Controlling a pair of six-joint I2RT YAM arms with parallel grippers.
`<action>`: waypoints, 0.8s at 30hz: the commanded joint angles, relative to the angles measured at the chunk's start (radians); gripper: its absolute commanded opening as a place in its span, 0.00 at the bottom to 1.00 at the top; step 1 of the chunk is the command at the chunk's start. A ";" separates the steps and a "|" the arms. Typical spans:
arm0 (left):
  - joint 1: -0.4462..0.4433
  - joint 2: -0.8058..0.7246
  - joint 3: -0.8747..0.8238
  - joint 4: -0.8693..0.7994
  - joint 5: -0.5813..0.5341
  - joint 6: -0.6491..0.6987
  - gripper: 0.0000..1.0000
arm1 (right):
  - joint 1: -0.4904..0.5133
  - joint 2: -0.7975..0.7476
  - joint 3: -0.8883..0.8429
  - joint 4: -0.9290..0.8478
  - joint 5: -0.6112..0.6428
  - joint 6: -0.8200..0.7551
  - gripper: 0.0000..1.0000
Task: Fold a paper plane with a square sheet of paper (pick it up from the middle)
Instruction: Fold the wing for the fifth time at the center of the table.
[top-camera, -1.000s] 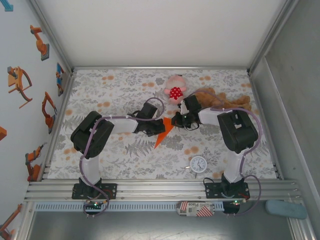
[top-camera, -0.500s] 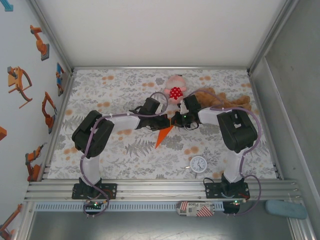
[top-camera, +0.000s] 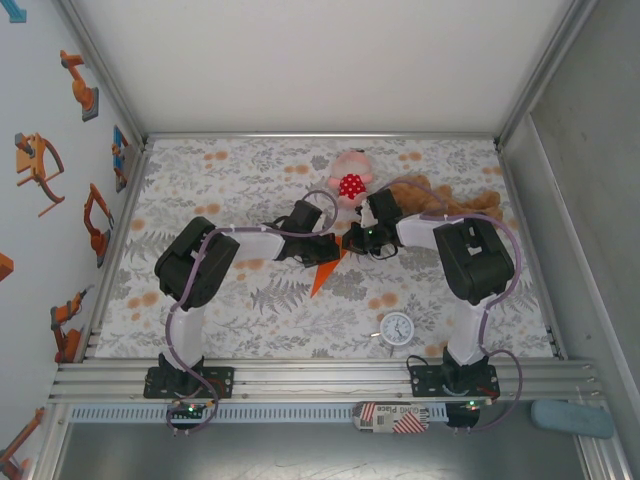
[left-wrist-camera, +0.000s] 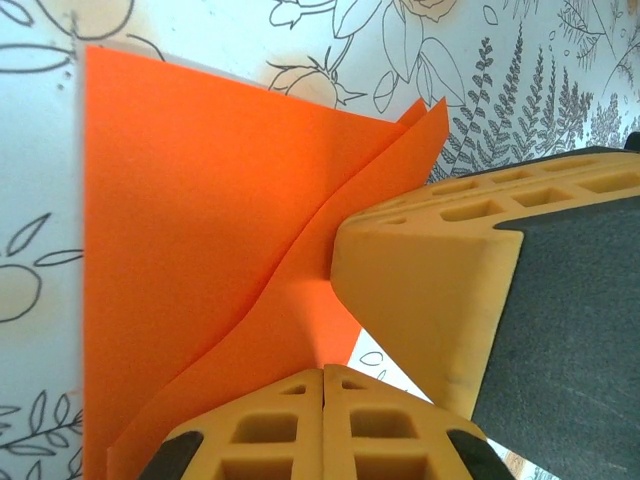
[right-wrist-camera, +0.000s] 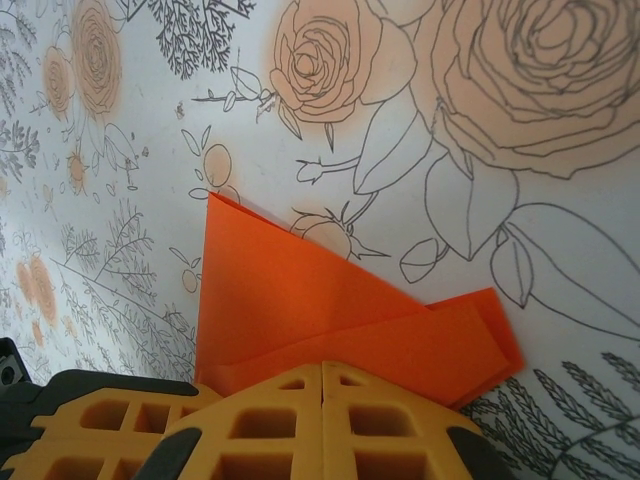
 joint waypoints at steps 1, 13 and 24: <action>-0.013 0.025 0.010 0.021 -0.016 -0.009 0.00 | 0.003 0.063 -0.011 -0.065 0.055 0.013 0.00; -0.041 -0.039 -0.076 -0.098 -0.052 0.069 0.00 | 0.000 0.092 0.016 -0.127 0.108 0.016 0.00; -0.068 -0.272 -0.257 -0.186 -0.088 0.112 0.07 | 0.001 0.094 0.041 -0.155 0.103 -0.014 0.00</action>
